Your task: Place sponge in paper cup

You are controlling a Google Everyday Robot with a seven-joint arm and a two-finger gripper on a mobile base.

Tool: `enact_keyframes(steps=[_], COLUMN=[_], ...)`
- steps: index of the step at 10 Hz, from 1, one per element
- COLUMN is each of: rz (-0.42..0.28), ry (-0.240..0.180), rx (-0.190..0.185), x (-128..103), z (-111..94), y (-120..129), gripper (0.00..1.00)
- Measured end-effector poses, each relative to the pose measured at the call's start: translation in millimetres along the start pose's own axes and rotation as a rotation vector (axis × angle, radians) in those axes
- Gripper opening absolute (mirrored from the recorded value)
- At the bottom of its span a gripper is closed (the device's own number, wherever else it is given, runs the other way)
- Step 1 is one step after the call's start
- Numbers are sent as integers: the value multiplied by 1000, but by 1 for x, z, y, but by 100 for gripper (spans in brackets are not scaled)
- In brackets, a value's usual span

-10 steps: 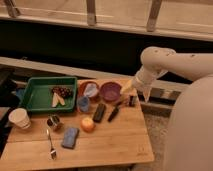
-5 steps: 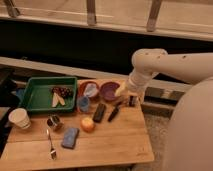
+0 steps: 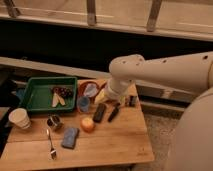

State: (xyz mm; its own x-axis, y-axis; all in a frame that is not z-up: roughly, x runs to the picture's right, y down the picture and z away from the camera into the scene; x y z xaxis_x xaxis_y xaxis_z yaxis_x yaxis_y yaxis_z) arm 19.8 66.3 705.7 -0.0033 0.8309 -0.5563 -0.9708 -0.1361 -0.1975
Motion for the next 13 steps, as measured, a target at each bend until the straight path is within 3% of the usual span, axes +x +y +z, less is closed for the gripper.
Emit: enact_keyframes(steps=[1,5,7,10,13], rz=[-40,-47,-62,-123,-192], ry=[14,13,15,30,51], rx=[-4,-2,18,40,37], x=[5,4,6,4,6], z=[6,6,8,28,47], y=[16,16,16,52,88], gripper=[80,80,80,80,80])
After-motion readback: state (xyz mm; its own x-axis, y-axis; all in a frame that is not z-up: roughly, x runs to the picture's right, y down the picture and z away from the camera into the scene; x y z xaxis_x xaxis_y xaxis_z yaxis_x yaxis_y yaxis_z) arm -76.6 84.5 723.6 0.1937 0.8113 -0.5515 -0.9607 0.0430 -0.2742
